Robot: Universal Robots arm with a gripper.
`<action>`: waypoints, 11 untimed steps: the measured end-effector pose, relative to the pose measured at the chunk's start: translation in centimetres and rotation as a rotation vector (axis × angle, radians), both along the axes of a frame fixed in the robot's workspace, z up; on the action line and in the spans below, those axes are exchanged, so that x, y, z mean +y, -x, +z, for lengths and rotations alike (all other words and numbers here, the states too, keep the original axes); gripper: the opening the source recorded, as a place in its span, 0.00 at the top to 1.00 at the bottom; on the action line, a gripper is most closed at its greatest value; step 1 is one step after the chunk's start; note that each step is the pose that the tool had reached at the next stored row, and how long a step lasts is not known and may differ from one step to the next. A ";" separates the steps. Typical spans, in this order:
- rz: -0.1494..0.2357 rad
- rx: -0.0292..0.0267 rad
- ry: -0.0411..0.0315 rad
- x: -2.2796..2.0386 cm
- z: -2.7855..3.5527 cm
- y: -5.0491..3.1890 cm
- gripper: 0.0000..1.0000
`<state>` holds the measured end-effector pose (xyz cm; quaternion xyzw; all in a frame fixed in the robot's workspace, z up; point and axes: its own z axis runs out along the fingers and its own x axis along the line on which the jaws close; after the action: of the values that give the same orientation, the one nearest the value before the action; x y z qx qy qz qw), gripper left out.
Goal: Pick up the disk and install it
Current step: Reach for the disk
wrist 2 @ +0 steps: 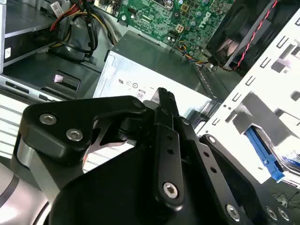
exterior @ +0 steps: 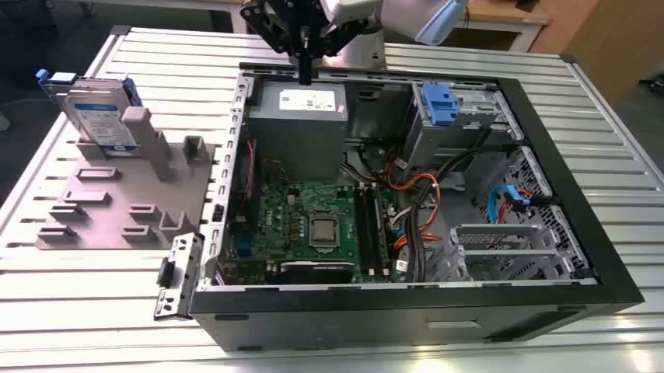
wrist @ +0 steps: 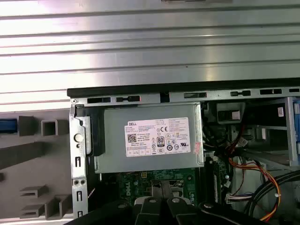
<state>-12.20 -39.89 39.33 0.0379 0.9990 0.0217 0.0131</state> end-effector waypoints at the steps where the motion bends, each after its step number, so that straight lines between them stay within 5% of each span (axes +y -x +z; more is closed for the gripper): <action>1: 0.000 0.0000 0.0000 0.00 0.00 0.00 0.89; 11: 0.000 0.0000 0.0000 0.00 0.00 0.37 0.89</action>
<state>-12.56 -39.89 39.33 0.0379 0.9990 0.0217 0.0131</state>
